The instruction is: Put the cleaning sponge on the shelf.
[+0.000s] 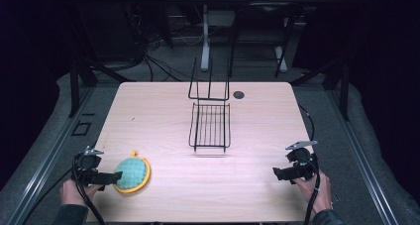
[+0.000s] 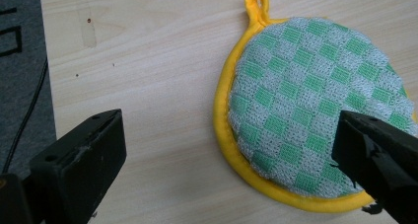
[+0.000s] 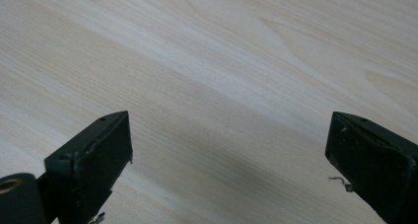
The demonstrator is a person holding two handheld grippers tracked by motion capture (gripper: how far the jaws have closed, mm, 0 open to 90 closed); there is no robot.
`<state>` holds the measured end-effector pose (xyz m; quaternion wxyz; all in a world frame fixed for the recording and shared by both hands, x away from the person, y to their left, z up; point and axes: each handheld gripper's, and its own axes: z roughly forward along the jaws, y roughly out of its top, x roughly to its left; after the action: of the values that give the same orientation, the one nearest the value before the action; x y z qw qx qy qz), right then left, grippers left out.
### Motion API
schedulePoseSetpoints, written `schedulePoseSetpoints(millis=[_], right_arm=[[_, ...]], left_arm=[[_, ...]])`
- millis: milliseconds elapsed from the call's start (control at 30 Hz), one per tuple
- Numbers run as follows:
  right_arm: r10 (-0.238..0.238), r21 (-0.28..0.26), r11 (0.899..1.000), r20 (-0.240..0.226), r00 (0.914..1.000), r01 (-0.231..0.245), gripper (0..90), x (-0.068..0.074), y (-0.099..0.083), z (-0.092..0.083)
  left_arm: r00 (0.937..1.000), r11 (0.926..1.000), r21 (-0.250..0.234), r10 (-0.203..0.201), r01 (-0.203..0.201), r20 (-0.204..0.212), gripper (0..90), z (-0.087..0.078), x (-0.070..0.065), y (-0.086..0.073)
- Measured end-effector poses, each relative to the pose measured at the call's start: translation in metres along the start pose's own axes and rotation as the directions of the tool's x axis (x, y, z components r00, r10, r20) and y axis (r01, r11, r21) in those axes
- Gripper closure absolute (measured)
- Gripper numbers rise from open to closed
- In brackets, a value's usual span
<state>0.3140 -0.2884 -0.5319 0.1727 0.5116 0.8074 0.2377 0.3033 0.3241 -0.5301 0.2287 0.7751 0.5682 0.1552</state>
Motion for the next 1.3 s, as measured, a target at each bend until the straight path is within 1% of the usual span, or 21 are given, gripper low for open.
schedulePoseSetpoints(millis=[133, 200, 300, 433, 600, 633, 667, 767, 800, 867, 967, 1000, 1033, 1067, 1100, 1133, 1167, 1300], right_arm=[[0.001, 0.002, 1.0, -0.005, 1.0, -0.001, 4.7, 0.0, 0.0, -0.001], [-0.002, 0.006, 1.0, -0.007, 1.0, 0.002, 5.0, 0.001, 0.001, 0.0], [-0.014, 0.009, 1.0, -0.008, 0.9999, 0.014, 5.1, 0.002, 0.001, 0.0], [-0.016, 0.014, 1.0, -0.013, 0.9998, 0.017, 5.0, 0.004, 0.001, 0.001], [-0.01, 0.015, 1.0, -0.024, 0.9997, 0.011, 1.6, 0.003, 0.001, 0.002], [-0.009, 0.012, 1.0, -0.026, 0.9996, 0.009, 1.3, 0.003, 0.001, 0.002], [-0.011, 0.02, 1.0, -0.032, 0.9994, 0.012, 1.1, 0.003, 0.001, 0.002], [-0.016, 0.023, 1.0, -0.026, 0.9995, 0.017, 1.1, 0.003, 0.002, 0.002], [-0.01, 0.02, 1.0, -0.029, 0.9995, 0.01, 1.1, 0.004, 0.002, 0.003], [-0.013, 0.031, 0.999, -0.026, 0.9996, 0.014, 1.3, 0.004, 0.002, 0.004], [-0.01, 0.034, 0.999, -0.028, 0.9996, 0.011, 1.3, 0.004, 0.002, 0.004], [-0.012, 0.033, 0.999, -0.026, 0.9996, 0.013, 1.3, 0.004, 0.002, 0.004], [-0.009, 0.032, 0.999, -0.027, 0.9996, 0.01, 1.3, 0.004, 0.002, 0.004], [-0.005, 0.031, 0.999, -0.028, 0.9996, 0.006, 1.4, 0.004, 0.002, 0.004], [-0.005, 0.031, 0.999, -0.028, 0.9996, 0.006, 1.4, 0.004, 0.002, 0.004], [-0.006, 0.034, 0.999, -0.032, 0.9995, 0.007, 1.6, 0.004, 0.002, 0.005], [-0.006, 0.034, 0.999, -0.032, 0.9995, 0.007, 1.6, 0.004, 0.002, 0.005], [-0.015, 0.041, 0.999, -0.034, 0.9993, 0.016, 1.8, 0.005, 0.003, 0.006]], left_arm=[[1.0, 1.0, 0.004, -0.001, 0.001, 0.006, 0.2, 0.002, 0.0, 0.001], [1.0, 1.0, 0.009, -0.002, 0.002, 0.009, 0.2, 0.003, -0.001, 0.002], [1.0, 1.0, 0.004, 0.003, -0.003, 0.008, 0.2, 0.004, -0.002, 0.003], [0.9998, 0.9999, 0.009, 0.007, -0.007, 0.016, 0.1, 0.005, -0.004, 0.006], [0.9999, 1.0, 0.009, 0.0, -0.001, 0.015, 0.0, 0.007, -0.005, 0.011], [0.9999, 0.9999, 0.012, 0.003, -0.003, 0.015, 0.0, 0.007, -0.006, 0.012], [0.9999, 1.0, 0.008, 0.004, -0.004, 0.017, 0.0, 0.008, -0.006, 0.014], [0.9997, 0.9998, 0.006, 0.017, -0.017, 0.019, 0.0, 0.009, -0.008, 0.017], [0.9995, 0.9998, 0.003, 0.021, -0.021, 0.024, 0.0, 0.01, -0.009, 0.019], [0.9993, 0.9996, 0.002, 0.027, -0.027, 0.027, 0.1, 0.012, -0.01, 0.022], [0.9991, 0.9993, 0.009, 0.035, -0.035, 0.026, 0.2, 0.017, -0.012, 0.025], [0.9989, 0.9991, 0.015, 0.039, -0.039, 0.027, 0.6, 0.018, -0.012, 0.026], [0.9989, 0.9993, 0.011, 0.035, -0.036, 0.031, 1.9, 0.019, -0.013, 0.026], [0.9988, 0.9993, 0.012, 0.035, -0.035, 0.034, 4.3, 0.02, -0.013, 0.027], [0.9988, 0.9993, 0.014, 0.035, -0.035, 0.036, 4.3, 0.02, -0.013, 0.027], [0.9986, 0.9992, 0.016, 0.035, -0.036, 0.038, 6.7, 0.021, -0.013, 0.027], [0.9984, 0.9991, 0.017, 0.038, -0.038, 0.041, 6.7, 0.022, -0.013, 0.028], [0.998, 0.9995, 0.02, 0.025, -0.026, 0.058, 11.8, 0.026, -0.014, 0.029]])
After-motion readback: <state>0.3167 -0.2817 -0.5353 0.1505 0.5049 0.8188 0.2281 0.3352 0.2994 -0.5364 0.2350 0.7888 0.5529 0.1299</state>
